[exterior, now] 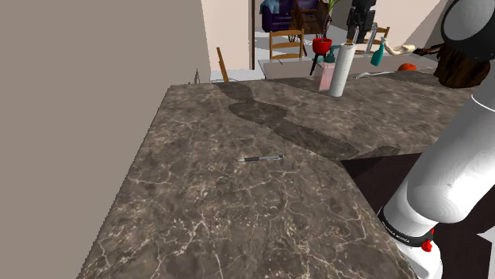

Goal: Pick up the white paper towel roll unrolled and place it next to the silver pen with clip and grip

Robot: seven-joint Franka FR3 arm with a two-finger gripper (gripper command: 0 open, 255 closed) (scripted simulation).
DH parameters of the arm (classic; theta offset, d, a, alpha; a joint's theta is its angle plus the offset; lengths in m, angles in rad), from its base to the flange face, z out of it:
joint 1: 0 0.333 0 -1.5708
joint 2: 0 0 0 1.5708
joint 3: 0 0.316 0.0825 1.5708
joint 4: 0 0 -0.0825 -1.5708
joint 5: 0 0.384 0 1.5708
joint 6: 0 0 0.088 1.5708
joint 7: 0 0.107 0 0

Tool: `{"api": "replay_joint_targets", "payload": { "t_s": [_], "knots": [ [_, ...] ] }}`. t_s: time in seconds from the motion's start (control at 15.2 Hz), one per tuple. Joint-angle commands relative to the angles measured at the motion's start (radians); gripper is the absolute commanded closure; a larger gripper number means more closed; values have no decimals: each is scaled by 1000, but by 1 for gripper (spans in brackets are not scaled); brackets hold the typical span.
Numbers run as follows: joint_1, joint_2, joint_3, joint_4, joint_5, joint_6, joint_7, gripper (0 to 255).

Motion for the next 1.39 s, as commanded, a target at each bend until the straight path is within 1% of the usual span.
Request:
{"api": "replay_joint_targets", "payload": {
  "t_s": [0.0, 0.33, 0.4, 0.99, 1.19, 1.25, 1.32],
  "knots": [
    [0, -2, 0, -7, -2, 5, 1, 0],
    [0, -2, 0, -6, -1, 5, 1, 0],
    [0, -2, 0, -6, -1, 5, 1, 255],
    [0, -2, 0, -7, -2, 5, 1, 255],
    [-6, 25, -7, 63, 14, -42, -12, 255],
    [-4, 16, -5, 43, 10, -27, -9, 255],
    [-4, 16, -5, 43, 10, -27, -9, 0]
  ]
}}
